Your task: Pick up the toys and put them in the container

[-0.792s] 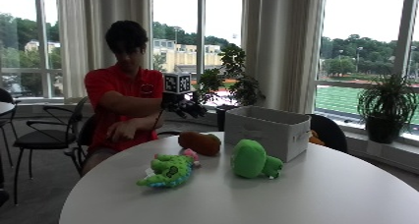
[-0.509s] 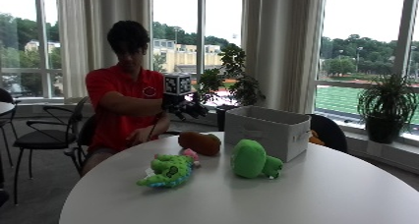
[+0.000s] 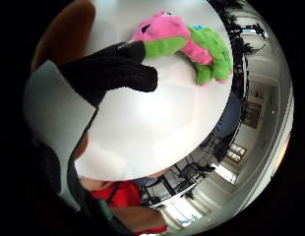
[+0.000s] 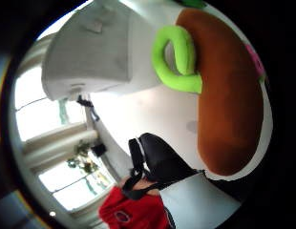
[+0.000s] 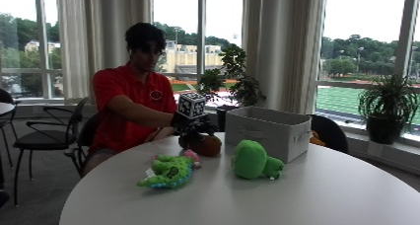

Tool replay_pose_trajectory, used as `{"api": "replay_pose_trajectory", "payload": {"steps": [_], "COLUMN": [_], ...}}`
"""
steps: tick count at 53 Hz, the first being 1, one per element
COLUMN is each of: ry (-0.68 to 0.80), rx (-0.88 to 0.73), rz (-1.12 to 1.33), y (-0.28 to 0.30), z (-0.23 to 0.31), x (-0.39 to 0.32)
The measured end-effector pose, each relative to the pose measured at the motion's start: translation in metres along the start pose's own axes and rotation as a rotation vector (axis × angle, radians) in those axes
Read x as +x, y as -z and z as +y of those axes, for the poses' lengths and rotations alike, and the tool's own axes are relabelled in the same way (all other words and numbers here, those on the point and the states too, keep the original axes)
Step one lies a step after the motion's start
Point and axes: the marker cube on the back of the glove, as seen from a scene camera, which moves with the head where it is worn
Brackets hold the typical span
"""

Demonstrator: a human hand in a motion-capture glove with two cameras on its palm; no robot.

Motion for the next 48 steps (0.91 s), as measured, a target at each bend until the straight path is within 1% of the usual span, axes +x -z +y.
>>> {"api": "replay_pose_trajectory", "payload": {"steps": [3,7,12,16,20,31,35,42,44,48], "ry": [-0.003,0.013,0.009,0.001,-0.014,-0.023,-0.036,-0.038,-0.037,-0.036], "rx": [-0.016,-0.078,-0.147,-0.16,-0.123,0.06,0.071,0.074,0.088,0.152], "rz": [0.016,0.061,0.15,0.163,0.13,0.118,0.116,0.113,0.103,0.079], "y": [-0.011,-0.022,-0.027,-0.027,-0.025,-0.025,-0.028,-0.027,-0.017,0.03], "z": [-0.012,-0.031,-0.032,-0.029,-0.028,-0.033,-0.027,-0.026,-0.027,-0.034], "x": [-0.004,-0.007,-0.019,-0.023,-0.021,-0.027,-0.04,-0.04,-0.036,-0.014]}}
